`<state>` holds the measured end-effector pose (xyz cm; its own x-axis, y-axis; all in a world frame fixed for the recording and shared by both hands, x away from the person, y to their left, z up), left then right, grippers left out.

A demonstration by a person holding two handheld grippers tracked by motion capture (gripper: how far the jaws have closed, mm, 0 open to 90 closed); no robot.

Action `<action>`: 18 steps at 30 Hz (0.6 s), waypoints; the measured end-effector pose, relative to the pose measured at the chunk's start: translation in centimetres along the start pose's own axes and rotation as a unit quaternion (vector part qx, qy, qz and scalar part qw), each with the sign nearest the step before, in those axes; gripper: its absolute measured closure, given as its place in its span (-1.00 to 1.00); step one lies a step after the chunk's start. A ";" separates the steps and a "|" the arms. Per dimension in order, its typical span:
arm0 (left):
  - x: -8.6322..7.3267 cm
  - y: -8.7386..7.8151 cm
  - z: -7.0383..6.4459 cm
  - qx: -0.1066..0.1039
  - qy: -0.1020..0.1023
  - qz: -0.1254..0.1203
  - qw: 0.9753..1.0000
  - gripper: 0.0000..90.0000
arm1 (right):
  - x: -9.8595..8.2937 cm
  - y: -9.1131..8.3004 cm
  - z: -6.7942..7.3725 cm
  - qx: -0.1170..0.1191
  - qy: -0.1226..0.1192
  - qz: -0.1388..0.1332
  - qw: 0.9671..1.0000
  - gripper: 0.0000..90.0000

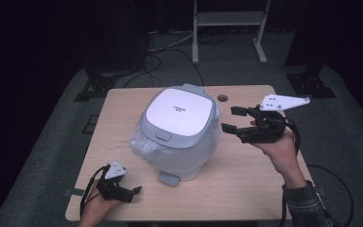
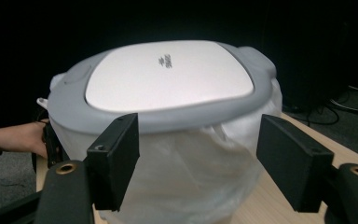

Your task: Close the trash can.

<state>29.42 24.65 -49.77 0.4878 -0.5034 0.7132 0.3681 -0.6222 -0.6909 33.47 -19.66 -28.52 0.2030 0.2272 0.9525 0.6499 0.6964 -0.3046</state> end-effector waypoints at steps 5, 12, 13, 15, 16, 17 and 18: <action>0.0 0.0 0.0 0.000 0.000 0.001 1.000 -1.00 | -1.9 -0.5 -0.6 -0.017 0.004 0.017 1.000 -0.50; 0.0 0.0 0.0 0.000 0.000 0.001 1.000 -1.00 | -4.9 -0.7 -1.5 -0.040 0.016 0.052 0.998 -0.71; 0.0 0.0 0.0 0.000 0.000 0.001 1.000 -1.00 | -5.4 -0.7 -1.7 -0.043 0.018 0.055 0.997 -0.72; 0.0 0.0 0.0 0.000 0.000 0.001 1.000 -1.00 | -6.3 -0.8 -1.9 -0.048 0.018 0.062 0.997 -0.74; 0.0 0.0 0.0 0.000 0.000 0.001 1.000 -1.00 | -6.8 -0.8 -2.0 -0.056 0.019 0.069 0.996 -0.75; 0.0 0.0 0.0 0.000 0.000 0.001 1.000 -1.00 | -7.2 -0.8 -2.1 -0.063 0.019 0.077 0.995 -0.75; 0.0 0.0 0.0 0.000 0.000 0.001 1.000 -1.00 | -7.7 -0.7 -2.3 -0.070 0.020 0.084 0.994 -0.79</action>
<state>29.42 24.65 -49.76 0.4883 -0.5045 0.7120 0.3670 -0.6216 -0.6921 33.08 -23.47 -35.62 0.3446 0.3019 0.8889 0.6994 0.5491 -0.4576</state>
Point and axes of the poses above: each handheld gripper's, and its own axes: y roughly forward along the jaws, x roughly out of its top, z roughly to its left, the point moved 2 cm from there along y, roughly forward along the jaws, and after that the axes turned 11 degrees about -x, right-handed, at the moved point
